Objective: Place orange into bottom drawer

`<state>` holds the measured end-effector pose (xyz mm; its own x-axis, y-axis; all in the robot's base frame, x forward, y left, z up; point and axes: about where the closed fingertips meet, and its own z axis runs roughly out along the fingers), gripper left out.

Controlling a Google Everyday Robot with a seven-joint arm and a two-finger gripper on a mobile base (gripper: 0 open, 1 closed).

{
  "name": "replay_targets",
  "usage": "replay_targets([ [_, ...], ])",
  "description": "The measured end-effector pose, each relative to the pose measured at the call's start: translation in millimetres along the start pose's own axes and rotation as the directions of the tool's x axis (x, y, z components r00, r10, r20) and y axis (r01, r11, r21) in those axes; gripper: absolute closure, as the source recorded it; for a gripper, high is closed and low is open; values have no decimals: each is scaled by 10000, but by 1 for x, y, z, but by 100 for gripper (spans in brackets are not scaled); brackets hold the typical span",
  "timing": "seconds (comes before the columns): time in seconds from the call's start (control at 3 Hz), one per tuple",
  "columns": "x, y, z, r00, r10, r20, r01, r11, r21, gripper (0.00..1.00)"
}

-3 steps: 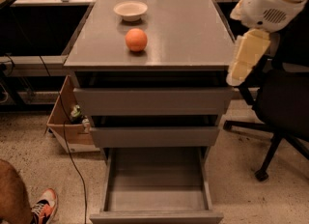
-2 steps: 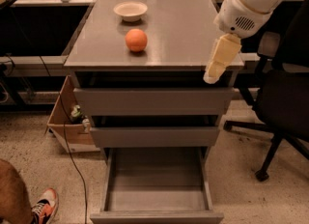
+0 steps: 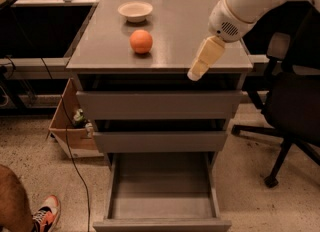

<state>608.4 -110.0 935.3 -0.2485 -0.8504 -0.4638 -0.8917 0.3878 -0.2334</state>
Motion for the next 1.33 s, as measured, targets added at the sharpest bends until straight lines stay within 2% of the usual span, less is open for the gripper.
replay_targets([
  [0.33,-8,-7,3,9996,55,281,-60,9999,145,0],
  [0.67,-33,-41,28,9978,7,656,-38,9989,470,0],
  [1.0,-74,-80,51,9864,96,1638,-251,9954,925,0],
  [1.33,-119,-108,81,9452,709,3186,-1049,9903,907,0],
])
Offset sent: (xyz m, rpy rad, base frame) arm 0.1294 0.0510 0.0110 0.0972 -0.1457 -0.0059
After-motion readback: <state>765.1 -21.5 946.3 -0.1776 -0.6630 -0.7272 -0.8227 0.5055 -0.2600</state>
